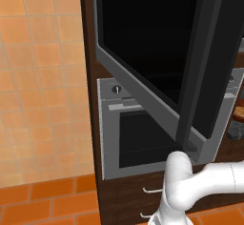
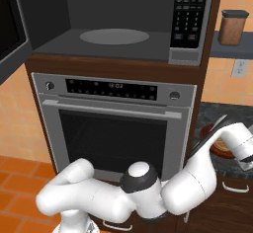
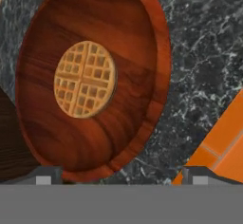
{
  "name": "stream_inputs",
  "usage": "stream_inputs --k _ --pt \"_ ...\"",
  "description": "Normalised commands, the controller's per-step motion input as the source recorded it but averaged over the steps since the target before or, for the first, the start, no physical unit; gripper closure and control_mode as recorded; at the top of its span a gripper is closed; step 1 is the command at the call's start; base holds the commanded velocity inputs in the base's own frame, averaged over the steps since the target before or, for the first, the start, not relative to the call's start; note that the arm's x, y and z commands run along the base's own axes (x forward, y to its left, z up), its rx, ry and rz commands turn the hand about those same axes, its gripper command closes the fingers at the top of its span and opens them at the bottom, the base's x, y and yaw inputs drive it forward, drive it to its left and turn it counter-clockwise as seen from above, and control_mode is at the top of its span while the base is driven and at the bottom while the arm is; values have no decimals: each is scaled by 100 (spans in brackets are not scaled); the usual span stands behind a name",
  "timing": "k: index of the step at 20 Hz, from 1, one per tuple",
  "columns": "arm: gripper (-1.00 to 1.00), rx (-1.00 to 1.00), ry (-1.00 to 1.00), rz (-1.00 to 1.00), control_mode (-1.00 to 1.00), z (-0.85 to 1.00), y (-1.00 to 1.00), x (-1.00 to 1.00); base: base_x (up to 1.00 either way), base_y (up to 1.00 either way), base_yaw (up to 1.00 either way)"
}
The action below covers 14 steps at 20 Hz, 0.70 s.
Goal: Open the microwave, place the bowl with waffle inside the microwave, then close the microwave door and turn it on.
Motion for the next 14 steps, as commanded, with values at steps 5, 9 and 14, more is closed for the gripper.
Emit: stream_inputs --k 5,9,14 --pt "-100 4 0 0 -100 -32 -24 24 0 0 0" --pt "-100 4 0 0 -100 -27 -13 15 0 0 0" --pt "-100 5 0 0 -100 -25 -7 16 0 0 0"
